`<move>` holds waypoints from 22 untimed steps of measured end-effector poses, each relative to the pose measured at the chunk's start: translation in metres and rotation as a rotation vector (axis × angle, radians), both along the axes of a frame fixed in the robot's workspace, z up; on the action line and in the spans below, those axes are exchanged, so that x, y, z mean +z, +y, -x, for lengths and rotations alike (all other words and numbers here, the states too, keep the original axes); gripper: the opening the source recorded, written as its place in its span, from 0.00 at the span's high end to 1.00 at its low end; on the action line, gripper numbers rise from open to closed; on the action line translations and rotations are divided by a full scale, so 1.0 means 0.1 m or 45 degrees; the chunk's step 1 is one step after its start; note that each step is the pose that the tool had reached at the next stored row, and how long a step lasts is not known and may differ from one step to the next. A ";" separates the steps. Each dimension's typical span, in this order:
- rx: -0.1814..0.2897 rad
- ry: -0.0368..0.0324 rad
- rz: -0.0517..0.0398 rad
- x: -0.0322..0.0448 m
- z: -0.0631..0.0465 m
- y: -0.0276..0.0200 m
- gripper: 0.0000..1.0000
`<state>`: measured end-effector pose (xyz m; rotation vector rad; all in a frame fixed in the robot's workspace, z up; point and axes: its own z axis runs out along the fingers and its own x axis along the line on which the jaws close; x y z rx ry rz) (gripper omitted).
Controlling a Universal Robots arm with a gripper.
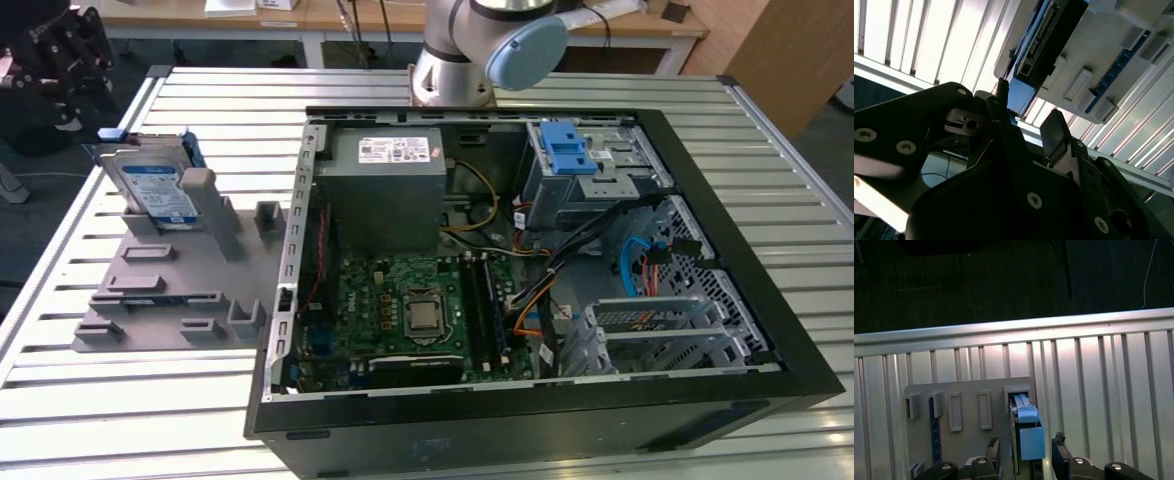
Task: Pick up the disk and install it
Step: 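Pick up the disk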
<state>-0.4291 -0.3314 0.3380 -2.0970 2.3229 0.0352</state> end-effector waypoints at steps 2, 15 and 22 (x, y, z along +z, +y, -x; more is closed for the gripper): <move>0.000 0.0000 0.000 -0.012 0.00 0.000 0.47; 0.000 0.0000 0.000 -0.074 0.00 0.021 0.47; -0.006 -0.0002 0.000 -0.097 0.00 0.022 0.47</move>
